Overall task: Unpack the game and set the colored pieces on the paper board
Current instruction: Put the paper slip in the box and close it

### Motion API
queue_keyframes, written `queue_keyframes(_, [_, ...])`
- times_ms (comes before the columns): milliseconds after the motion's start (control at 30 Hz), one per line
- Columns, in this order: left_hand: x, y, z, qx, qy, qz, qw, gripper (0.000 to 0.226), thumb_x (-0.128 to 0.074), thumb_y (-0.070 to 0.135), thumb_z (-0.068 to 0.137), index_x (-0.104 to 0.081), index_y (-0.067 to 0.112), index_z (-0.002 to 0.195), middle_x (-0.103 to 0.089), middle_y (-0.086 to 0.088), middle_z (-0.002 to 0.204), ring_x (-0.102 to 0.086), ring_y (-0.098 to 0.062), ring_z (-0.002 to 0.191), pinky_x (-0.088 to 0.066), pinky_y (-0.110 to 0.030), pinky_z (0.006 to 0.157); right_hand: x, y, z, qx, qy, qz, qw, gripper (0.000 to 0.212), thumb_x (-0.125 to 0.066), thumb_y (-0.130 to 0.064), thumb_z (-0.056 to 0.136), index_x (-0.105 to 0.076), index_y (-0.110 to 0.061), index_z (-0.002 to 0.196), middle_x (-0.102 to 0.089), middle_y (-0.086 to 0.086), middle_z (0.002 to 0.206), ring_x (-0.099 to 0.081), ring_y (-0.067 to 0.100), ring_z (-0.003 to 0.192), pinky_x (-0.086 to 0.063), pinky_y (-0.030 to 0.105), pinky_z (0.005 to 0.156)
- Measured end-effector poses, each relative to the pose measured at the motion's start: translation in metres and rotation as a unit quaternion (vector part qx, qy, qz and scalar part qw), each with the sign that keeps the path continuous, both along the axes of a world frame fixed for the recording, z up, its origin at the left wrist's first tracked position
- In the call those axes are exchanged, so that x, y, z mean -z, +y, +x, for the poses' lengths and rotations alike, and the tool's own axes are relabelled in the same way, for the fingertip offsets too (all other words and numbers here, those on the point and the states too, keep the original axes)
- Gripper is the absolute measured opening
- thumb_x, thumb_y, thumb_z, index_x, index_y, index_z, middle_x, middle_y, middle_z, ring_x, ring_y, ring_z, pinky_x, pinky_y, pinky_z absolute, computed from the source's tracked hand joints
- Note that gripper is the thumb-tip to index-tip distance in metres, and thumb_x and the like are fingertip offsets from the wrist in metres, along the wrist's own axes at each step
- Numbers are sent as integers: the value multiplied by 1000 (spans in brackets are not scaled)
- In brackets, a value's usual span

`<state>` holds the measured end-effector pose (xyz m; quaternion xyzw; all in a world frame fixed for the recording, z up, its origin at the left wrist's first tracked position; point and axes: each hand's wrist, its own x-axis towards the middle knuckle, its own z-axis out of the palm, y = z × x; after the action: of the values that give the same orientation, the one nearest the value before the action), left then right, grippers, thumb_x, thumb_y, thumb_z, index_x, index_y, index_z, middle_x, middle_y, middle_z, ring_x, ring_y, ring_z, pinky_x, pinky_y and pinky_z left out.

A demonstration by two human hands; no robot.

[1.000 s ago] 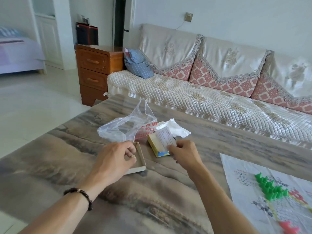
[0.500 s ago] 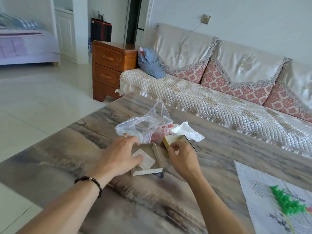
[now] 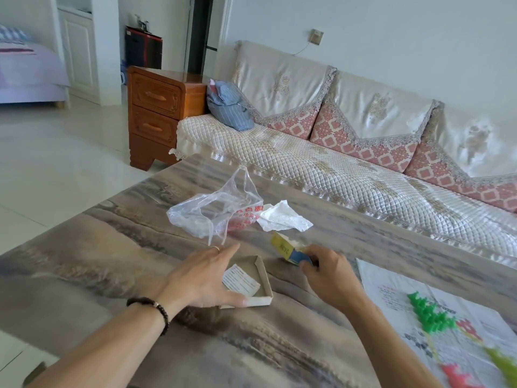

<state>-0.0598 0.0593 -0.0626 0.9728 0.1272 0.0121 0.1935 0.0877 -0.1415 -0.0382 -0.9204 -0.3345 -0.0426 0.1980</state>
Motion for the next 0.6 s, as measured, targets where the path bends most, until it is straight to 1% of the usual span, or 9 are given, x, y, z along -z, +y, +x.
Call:
queue_keyframes(67, [-6, -9, 6, 2, -93, -8, 996, 103, -58, 71, 76, -6, 27, 153, -13, 5, 159, -17, -12, 143, -23, -31, 111, -12, -9, -8, -3, 71, 85, 994, 7, -58, -19, 87, -63, -17, 83, -58, -1, 68, -49, 14, 59, -40, 31, 58])
queue_keyframes(167, [-22, -16, 17, -2, -216, -186, 958, 93, -71, 52, 78, -13, 39, 149, -25, 18, 149, -26, 1, 132, -29, -27, 105, -28, -22, -22, -47, 247, 231, 940, 11, -58, -10, 90, -68, -10, 87, -60, 7, 69, -49, 15, 57, -45, 38, 62])
queue_keyframes(233, [-29, -15, 20, 2, -227, -328, 917, 90, -79, 43, 72, -27, 41, 145, -36, 20, 141, -35, 1, 127, -31, -29, 105, -35, -28, -27, -79, 343, 299, 887, 12, -58, -10, 88, -70, -10, 87, -62, 5, 67, -45, 15, 55, -43, 33, 58])
queue_keyframes(300, [-32, -15, 20, 28, -218, -425, 878, 74, -81, 36, 71, -45, 33, 136, -52, 11, 134, -51, -6, 121, -42, -31, 103, -41, -31, -29, -97, 413, 345, 837, 13, -58, -14, 83, -69, -7, 86, -56, 5, 63, -39, 14, 51, -40, 29, 55])
queue_keyframes(400, [-36, -19, 16, 26, -251, -448, 858, 44, -76, 19, 80, -60, 25, 121, -65, -3, 112, -63, -14, 103, -55, -26, 84, -42, -30, -29, -89, 454, 375, 803, 19, -52, -12, 93, -69, -9, 84, -52, 5, 63, -37, 13, 50, -37, 28, 52])
queue_keyframes(433, [-37, -19, 15, 13, -265, -443, 856, 40, -76, 18, 80, -63, 23, 117, -66, -5, 107, -65, -18, 99, -57, -29, 81, -41, -29, -30, -84, 452, 376, 804, 23, -51, -14, 95, -71, -12, 83, -56, 5, 65, -38, 13, 50, -37, 28, 52])
queue_keyframes(467, [-38, -19, 15, 3, -273, -438, 856, 38, -77, 19, 79, -64, 21, 114, -67, -6, 102, -66, -21, 96, -58, -33, 79, -40, -27, -32, -80, 432, 366, 820, 21, -53, -18, 95, -71, -14, 86, -62, 5, 70, -41, 12, 50, -38, 28, 53])
queue_keyframes(533, [-37, -16, 13, -5, -270, -415, 869, 37, -80, 25, 74, -66, 21, 109, -68, -6, 96, -66, -24, 92, -58, -40, 78, -37, -21, -38, -68, 354, 307, 881, 14, -63, -25, 91, -71, -15, 95, -70, 6, 79, -50, 9, 52, -42, 27, 54])
queue_keyframes(600, [-33, -12, 11, -16, -247, -372, 894, 37, -82, 31, 72, -67, 23, 104, -67, -5, 93, -65, -23, 88, -58, -40, 76, -28, -11, -43, -49, 291, 247, 923, 13, -66, -27, 89, -71, -17, 93, -73, 0, 79, -61, 3, 57, -45, 19, 52])
